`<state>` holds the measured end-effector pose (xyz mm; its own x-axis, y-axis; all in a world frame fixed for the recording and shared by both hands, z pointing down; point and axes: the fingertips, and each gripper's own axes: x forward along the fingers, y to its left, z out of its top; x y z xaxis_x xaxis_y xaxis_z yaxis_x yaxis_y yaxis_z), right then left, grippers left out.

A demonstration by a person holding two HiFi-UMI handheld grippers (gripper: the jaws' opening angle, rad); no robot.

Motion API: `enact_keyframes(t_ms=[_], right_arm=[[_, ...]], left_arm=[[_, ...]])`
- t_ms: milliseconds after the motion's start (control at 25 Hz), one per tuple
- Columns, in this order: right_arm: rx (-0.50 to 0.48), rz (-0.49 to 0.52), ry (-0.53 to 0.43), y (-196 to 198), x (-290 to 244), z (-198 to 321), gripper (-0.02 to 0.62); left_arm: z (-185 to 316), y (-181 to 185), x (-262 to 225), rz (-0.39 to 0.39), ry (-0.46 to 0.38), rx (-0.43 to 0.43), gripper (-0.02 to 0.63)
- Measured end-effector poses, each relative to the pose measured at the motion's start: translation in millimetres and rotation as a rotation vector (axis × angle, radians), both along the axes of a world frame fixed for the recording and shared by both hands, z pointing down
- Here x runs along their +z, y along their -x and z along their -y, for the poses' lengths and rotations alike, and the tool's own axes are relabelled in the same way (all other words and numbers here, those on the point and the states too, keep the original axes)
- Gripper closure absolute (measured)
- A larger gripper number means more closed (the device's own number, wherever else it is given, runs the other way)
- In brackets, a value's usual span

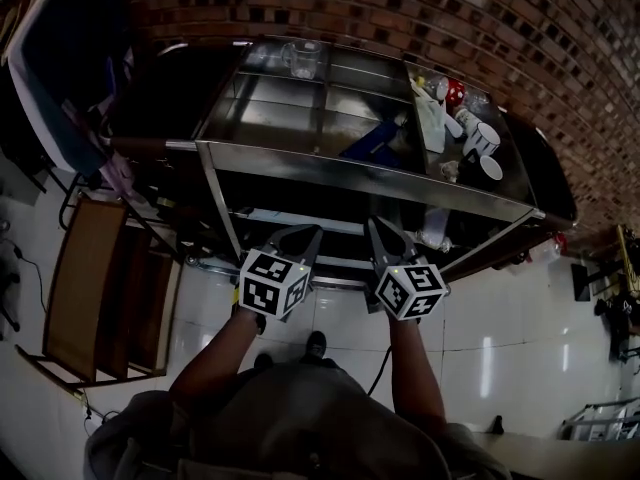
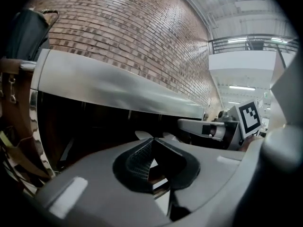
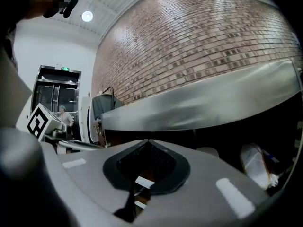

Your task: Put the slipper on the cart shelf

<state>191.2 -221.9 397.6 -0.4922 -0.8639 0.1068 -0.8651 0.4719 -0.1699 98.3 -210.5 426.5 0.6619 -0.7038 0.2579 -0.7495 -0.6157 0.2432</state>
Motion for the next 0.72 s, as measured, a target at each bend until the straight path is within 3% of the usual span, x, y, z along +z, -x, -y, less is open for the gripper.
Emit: enact_keyframes(t_ms=[360,720], right_arm=[[-0.089,0.015,-0.018,38,-22,-15,0.595],[-0.115,0.026,-0.022,48,-28,-20,0.595]], left_arm=[[-9,15,-22,-0.021,-0.039,-0.004,0.598],[-10,23,-24,-0.014,-0.039,-0.001,0.598]])
